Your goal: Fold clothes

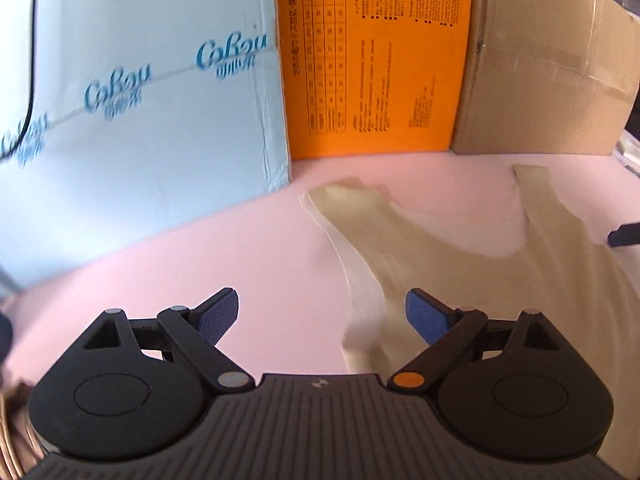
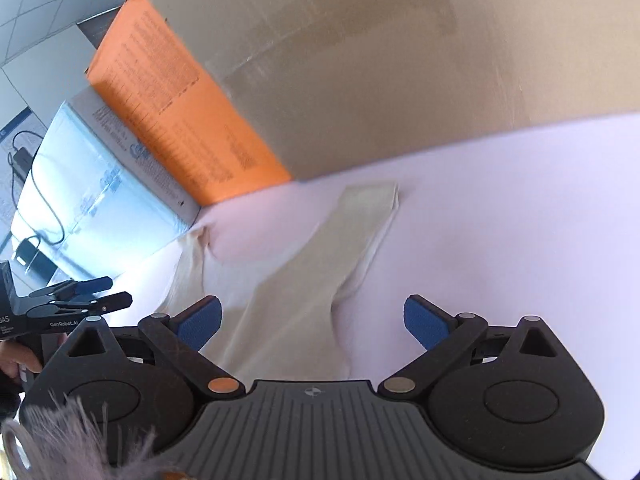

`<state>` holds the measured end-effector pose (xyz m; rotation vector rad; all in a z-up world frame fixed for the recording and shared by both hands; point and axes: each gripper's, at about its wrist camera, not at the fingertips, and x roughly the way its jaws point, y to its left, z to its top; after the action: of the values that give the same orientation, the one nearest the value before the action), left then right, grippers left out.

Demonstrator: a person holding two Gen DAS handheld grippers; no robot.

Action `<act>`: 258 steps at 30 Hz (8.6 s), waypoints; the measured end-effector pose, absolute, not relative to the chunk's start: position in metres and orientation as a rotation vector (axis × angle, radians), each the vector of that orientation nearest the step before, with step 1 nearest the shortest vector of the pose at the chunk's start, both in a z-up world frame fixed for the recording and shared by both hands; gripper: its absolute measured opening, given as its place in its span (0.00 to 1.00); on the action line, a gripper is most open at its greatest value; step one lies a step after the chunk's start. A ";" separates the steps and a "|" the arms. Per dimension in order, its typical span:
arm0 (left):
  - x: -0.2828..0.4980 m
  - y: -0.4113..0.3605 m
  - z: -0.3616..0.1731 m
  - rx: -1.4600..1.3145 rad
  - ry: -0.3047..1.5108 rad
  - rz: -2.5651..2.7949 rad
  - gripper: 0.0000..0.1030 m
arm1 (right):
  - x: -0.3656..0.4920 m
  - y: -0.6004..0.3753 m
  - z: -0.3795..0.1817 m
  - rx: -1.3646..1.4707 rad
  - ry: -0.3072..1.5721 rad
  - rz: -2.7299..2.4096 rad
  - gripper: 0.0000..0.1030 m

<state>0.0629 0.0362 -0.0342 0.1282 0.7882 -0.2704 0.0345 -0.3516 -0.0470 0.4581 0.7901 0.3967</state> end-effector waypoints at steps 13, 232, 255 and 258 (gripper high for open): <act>0.000 0.041 -0.044 0.323 0.742 0.001 0.84 | -0.028 -0.300 -0.033 -0.040 0.821 0.166 0.17; -0.168 0.100 -0.043 -0.269 1.011 -0.297 0.86 | -0.209 -0.346 -0.045 0.552 0.817 0.529 0.98; -0.214 0.056 -0.033 -0.020 1.039 -0.365 0.04 | -0.231 -0.357 -0.068 0.744 1.118 0.547 0.06; -0.214 0.058 -0.026 -0.049 1.002 -0.384 0.04 | -0.233 -0.366 -0.074 0.884 1.074 0.582 0.06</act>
<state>-0.2139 0.0582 -0.0256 -0.0494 1.0017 -0.3844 -0.2329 -0.3664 -0.0736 0.8839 1.0745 0.5817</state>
